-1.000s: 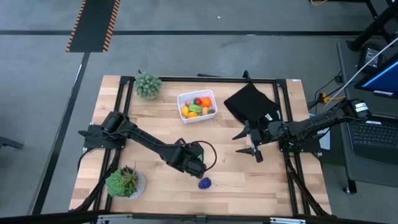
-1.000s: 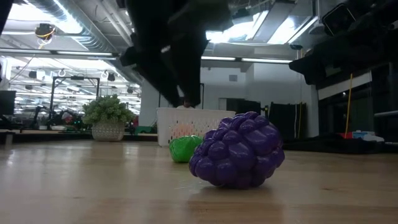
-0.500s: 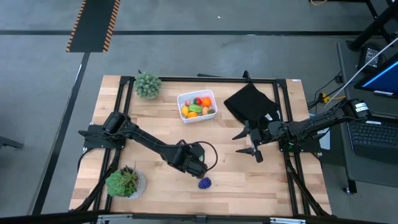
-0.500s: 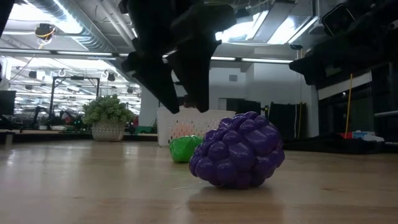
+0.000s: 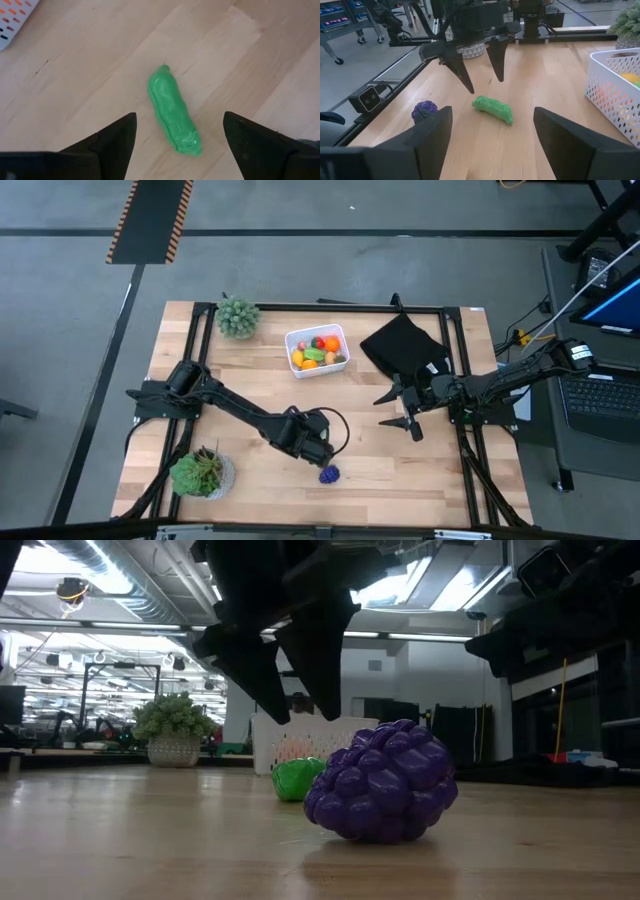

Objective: Pick and placing Produce into tupperware
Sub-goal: Put the peas into the white bin

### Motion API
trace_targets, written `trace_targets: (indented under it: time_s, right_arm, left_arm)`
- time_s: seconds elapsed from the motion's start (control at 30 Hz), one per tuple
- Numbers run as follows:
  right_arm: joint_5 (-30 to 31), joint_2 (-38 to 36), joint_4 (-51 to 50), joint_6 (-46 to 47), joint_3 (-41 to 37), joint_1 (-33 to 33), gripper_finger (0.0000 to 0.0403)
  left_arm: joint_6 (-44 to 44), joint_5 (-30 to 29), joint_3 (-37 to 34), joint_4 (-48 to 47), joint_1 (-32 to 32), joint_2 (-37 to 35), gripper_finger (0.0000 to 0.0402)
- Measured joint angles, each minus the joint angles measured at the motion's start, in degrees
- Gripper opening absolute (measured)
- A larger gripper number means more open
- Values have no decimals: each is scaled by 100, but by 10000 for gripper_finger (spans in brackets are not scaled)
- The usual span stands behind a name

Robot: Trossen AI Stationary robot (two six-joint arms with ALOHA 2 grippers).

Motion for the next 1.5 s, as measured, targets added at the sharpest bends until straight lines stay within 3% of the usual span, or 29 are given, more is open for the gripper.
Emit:
trace_targets:
  time_s: [0.37, 0.8, 1.17, 1.5]
  right_arm:
    - [0, 0, 7, 11, 0, 7, 281]
    - [-7, 9, 83, 9, 0, 81, 281]
    - [-4, 9, 76, -2, 0, 81, 281]
    - [-4, 9, 72, 4, 0, 81, 281]
  left_arm:
    - [-27, -14, 0, 45, 25, 108, 289]
    - [-29, 421, -6, 131, 357, 729, 289]
    - [112, 527, 13, 163, 450, 801, 286]
    - [254, 631, 11, 237, 414, 815, 202]
